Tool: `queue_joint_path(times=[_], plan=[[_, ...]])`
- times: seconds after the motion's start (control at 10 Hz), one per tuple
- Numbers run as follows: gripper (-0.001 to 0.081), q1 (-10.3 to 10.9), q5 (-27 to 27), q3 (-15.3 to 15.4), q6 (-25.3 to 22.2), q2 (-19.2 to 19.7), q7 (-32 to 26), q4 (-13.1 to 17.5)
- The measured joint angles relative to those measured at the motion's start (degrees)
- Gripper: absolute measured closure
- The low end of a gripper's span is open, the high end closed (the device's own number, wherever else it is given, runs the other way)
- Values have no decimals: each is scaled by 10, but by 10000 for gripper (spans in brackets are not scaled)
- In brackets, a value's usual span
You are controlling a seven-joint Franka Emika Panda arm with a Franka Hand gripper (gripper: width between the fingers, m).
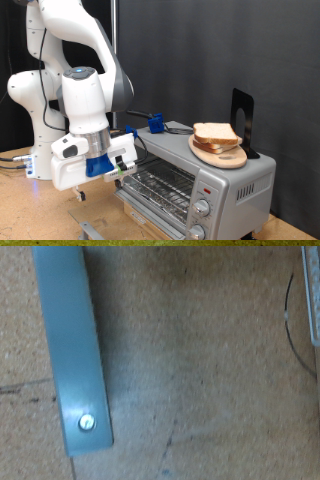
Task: Make a piece of toast with the oven
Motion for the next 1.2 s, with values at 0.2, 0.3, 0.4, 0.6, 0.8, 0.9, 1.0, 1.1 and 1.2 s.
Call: queue_joint_path(times=[0.2,0.3,0.4,0.6,0.8,0.9,1.0,1.1,1.2], plan=[[-2,-15,8,-14,-69,-22,-73,5],[-2,-23,24,-23,-105,-40,-108,8],[-2,-29,50,-31,-145,-59,-138,14],[-2,-35,106,-48,-227,-89,-166,38],[-2,-37,126,-60,-295,-112,-164,67],[-2,-37,124,-60,-307,-124,-156,76],[-2,-37,122,-60,-312,-135,-148,76],[-2,-37,122,-60,-312,-133,-148,76],[-2,-36,136,-60,-314,-133,-159,76]])
